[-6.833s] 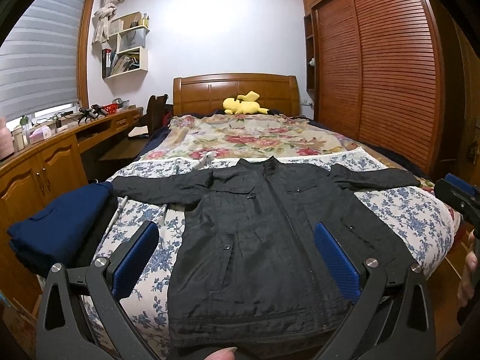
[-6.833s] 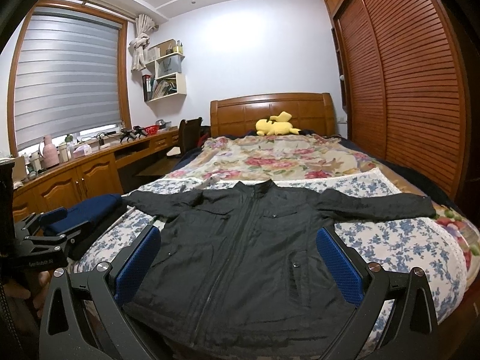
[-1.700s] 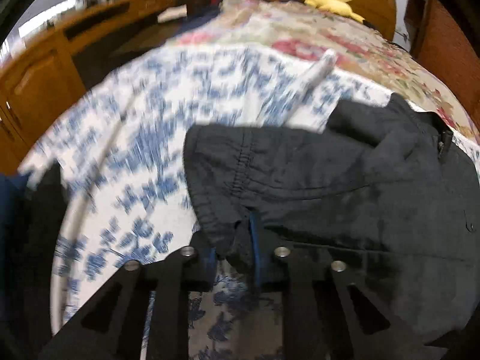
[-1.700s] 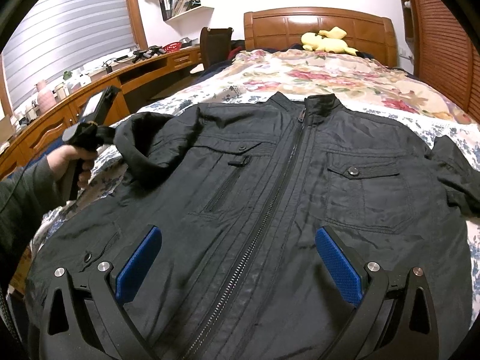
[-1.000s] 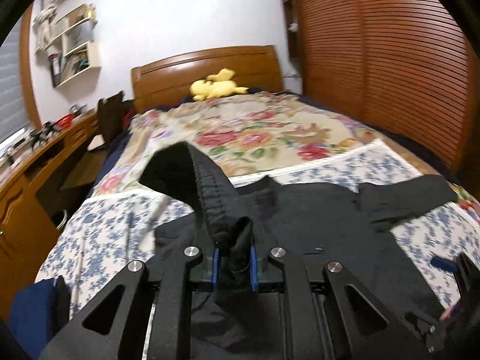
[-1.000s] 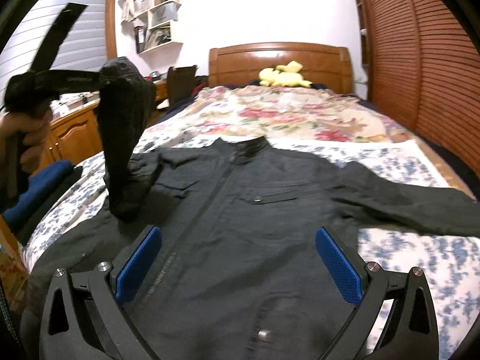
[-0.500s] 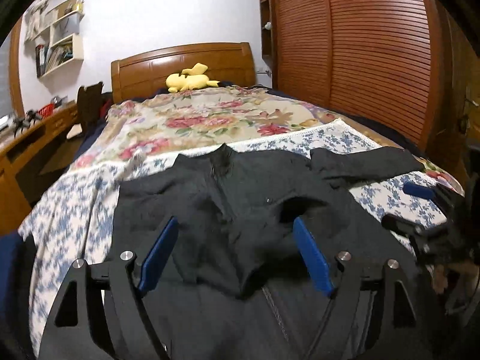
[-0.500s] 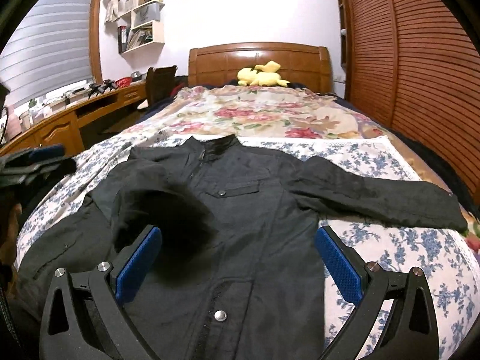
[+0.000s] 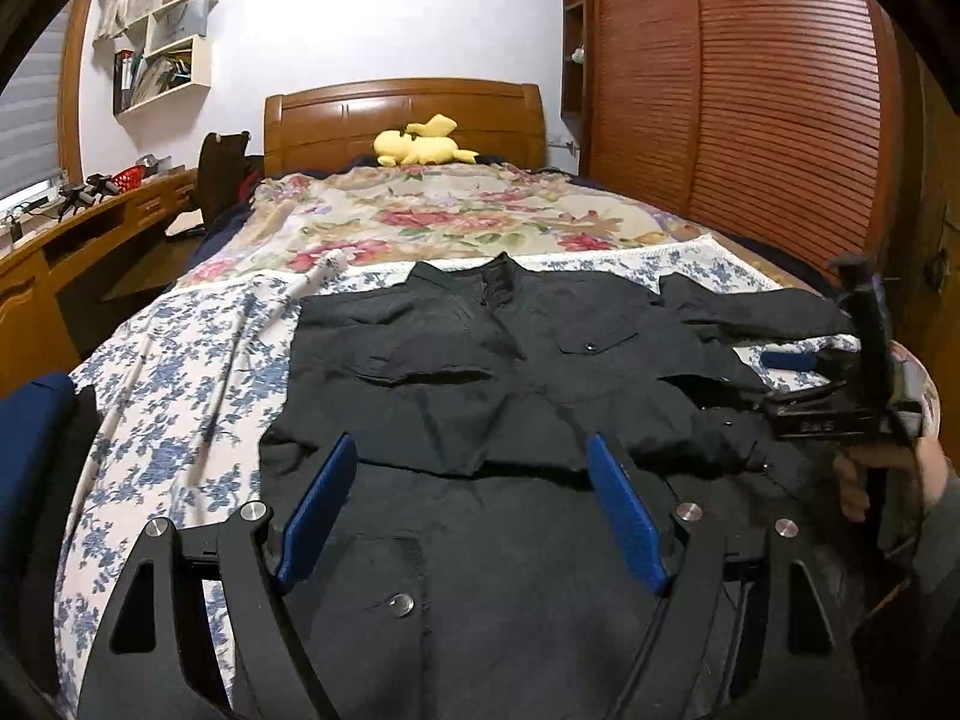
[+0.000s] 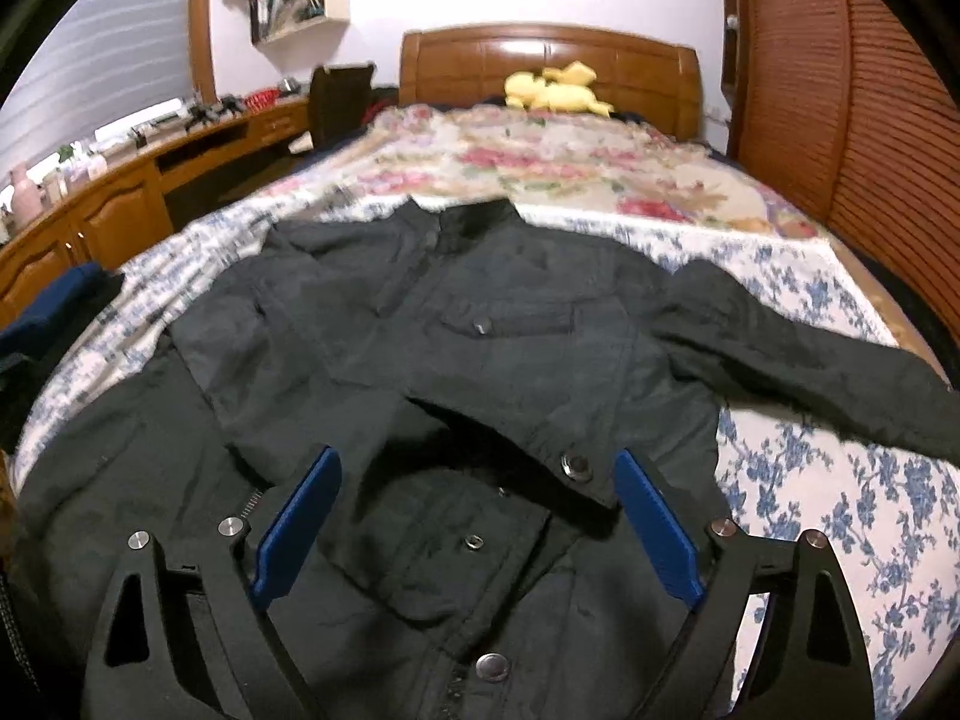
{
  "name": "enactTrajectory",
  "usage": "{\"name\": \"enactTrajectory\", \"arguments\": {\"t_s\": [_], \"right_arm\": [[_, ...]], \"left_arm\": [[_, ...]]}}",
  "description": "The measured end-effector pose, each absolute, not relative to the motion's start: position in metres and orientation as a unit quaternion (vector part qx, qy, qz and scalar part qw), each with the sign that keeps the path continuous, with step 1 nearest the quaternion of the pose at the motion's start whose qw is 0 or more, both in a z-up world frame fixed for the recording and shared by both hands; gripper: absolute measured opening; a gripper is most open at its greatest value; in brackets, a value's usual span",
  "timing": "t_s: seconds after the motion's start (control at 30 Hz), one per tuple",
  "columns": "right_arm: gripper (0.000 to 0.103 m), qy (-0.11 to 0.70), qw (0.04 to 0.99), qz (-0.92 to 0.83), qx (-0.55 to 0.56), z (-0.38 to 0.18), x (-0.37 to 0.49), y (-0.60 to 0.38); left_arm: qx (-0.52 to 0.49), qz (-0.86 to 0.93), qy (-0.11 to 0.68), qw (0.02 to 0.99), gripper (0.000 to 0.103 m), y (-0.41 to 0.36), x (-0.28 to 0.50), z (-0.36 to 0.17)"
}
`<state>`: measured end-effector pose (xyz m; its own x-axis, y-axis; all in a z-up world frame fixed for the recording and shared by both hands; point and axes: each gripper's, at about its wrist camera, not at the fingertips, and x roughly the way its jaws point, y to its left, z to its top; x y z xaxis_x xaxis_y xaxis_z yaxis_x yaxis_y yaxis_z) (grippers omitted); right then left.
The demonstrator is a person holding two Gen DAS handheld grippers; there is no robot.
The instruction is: Fold large clothes
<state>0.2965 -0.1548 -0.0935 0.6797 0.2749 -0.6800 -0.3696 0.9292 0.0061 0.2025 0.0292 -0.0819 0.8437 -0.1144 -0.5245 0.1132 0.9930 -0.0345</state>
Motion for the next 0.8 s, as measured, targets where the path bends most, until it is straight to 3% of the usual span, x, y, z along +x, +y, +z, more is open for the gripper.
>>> {"name": "enactTrajectory", "arguments": {"t_s": [0.2,0.33,0.57,0.63,0.7,0.8], "right_arm": [[0.092,0.435,0.881,0.177,-0.056,-0.117,0.322,-0.156],[0.082,0.454,0.869,0.188,-0.052,-0.117,0.326,-0.154],[0.042,0.437,0.877,0.184,-0.081,-0.11,0.309,-0.159],[0.036,0.433,0.877,0.186,-0.092,-0.11,0.303,-0.157],[0.019,0.428,0.877,0.198,-0.096,-0.112,0.293,-0.159],[0.012,0.416,0.878,0.216,-0.092,-0.11,0.289,-0.158]], "left_arm": [[-0.01,-0.057,0.265,0.963,0.08,0.044,0.19,-0.078],[-0.01,-0.059,0.266,0.962,0.08,0.046,0.188,-0.078],[-0.007,-0.061,0.265,0.962,0.08,0.047,0.187,-0.078],[-0.006,-0.063,0.266,0.962,0.08,0.046,0.187,-0.078],[-0.004,-0.064,0.268,0.961,0.08,0.044,0.188,-0.079],[-0.002,-0.065,0.269,0.961,0.08,0.041,0.19,-0.079]]}}
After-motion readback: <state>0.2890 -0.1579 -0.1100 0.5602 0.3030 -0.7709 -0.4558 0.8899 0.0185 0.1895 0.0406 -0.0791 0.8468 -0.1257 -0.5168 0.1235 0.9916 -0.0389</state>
